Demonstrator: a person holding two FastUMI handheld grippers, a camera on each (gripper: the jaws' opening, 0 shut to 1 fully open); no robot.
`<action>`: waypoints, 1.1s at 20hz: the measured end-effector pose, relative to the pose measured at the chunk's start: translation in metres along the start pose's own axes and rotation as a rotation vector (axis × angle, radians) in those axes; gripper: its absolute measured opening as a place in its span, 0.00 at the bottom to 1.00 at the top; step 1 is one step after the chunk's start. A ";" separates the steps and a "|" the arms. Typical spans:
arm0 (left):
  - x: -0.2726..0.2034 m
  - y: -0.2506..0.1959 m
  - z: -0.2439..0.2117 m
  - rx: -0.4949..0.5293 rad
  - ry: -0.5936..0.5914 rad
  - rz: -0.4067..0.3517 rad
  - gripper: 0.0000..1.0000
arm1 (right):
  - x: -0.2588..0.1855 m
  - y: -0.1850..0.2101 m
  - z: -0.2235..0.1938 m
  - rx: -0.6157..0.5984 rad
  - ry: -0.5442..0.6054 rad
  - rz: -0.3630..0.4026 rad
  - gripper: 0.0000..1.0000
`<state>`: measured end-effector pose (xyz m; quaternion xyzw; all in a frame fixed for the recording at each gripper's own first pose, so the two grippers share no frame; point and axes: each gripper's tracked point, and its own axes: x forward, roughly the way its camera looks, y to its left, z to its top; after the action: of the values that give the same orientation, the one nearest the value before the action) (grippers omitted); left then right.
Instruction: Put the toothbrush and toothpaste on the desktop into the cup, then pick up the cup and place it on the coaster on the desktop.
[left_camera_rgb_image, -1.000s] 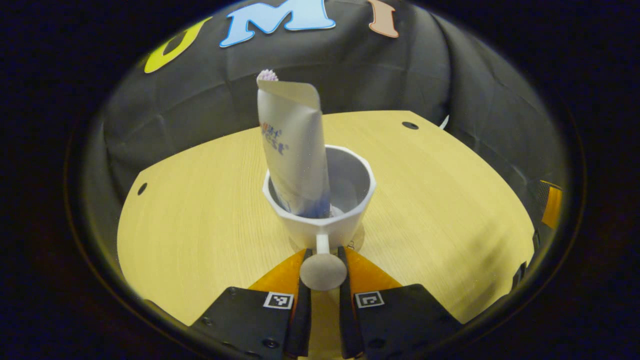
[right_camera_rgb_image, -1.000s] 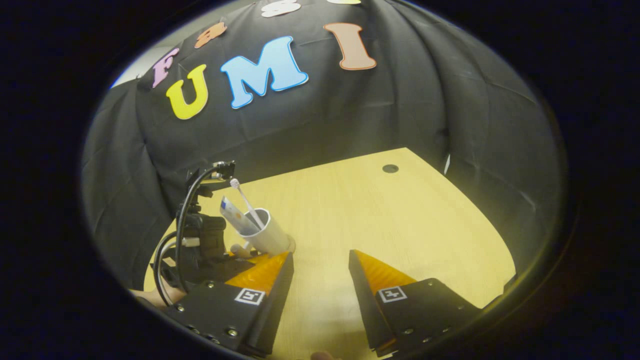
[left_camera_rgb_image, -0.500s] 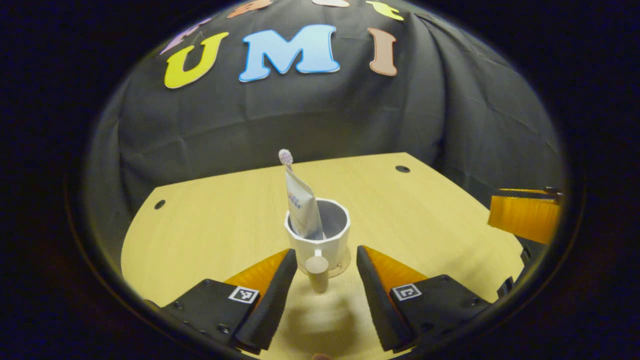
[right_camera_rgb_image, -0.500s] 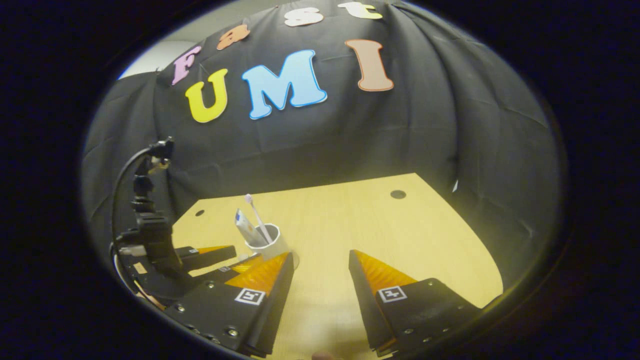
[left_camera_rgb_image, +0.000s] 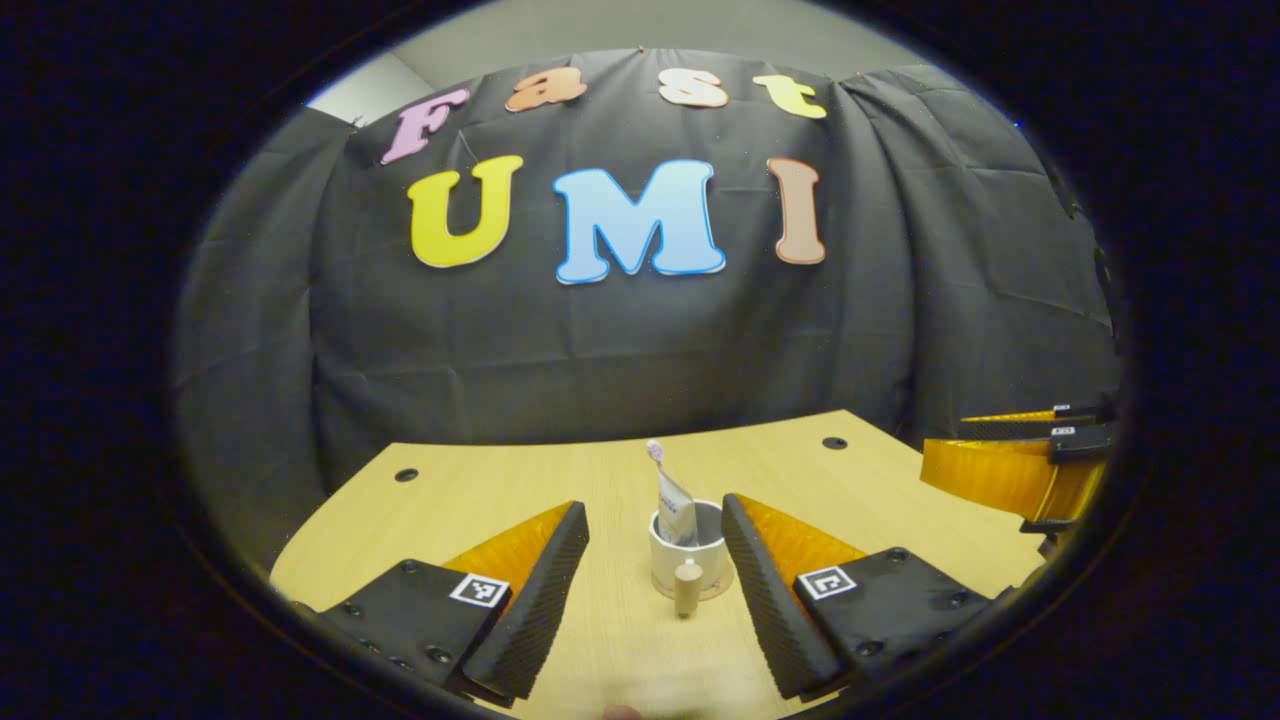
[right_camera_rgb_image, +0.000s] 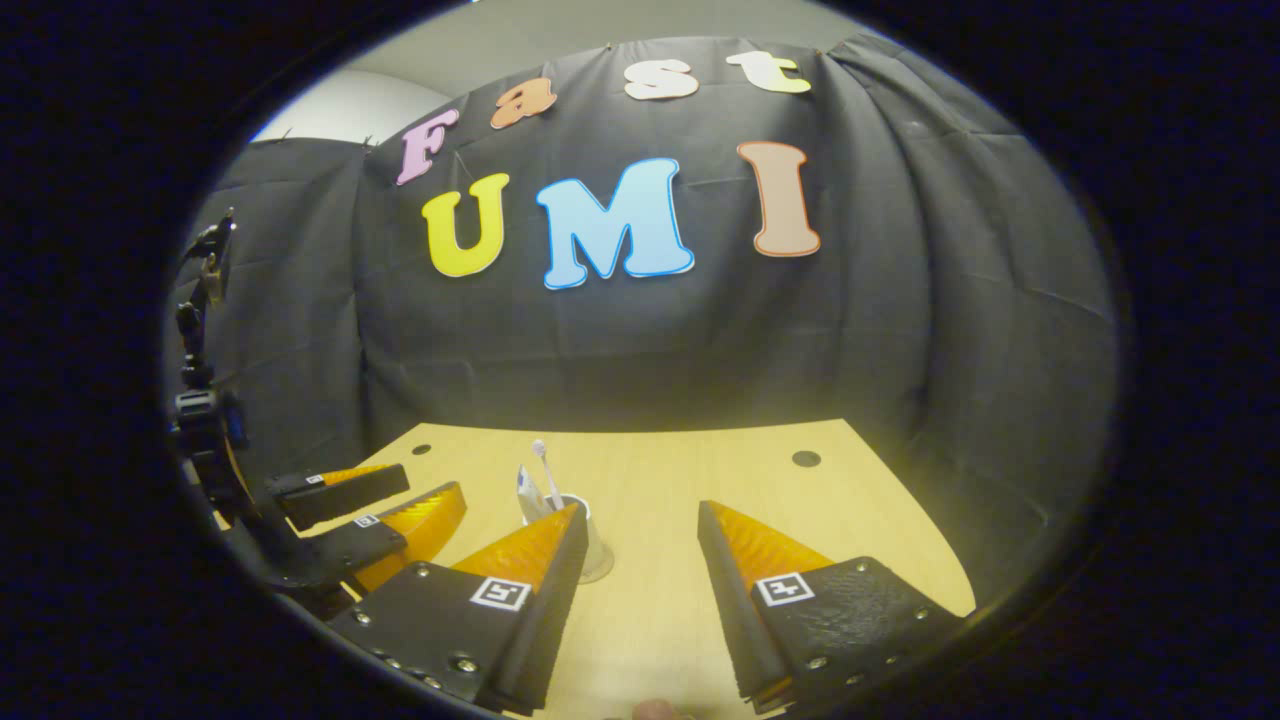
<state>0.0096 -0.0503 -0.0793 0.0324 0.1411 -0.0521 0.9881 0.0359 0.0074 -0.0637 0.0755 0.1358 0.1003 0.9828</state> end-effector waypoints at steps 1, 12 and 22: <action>-0.006 0.003 0.007 -0.007 -0.027 0.003 0.90 | -0.003 0.001 0.005 -0.015 -0.022 -0.013 0.67; -0.037 0.021 0.067 0.033 -0.229 -0.009 0.97 | -0.013 0.035 0.022 -0.072 -0.112 -0.057 0.65; -0.035 0.032 0.060 0.003 -0.205 -0.063 0.97 | -0.024 0.043 0.040 -0.090 -0.195 -0.137 0.65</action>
<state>-0.0040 -0.0197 -0.0101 0.0241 0.0401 -0.0862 0.9952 0.0170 0.0393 -0.0121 0.0315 0.0399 0.0311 0.9982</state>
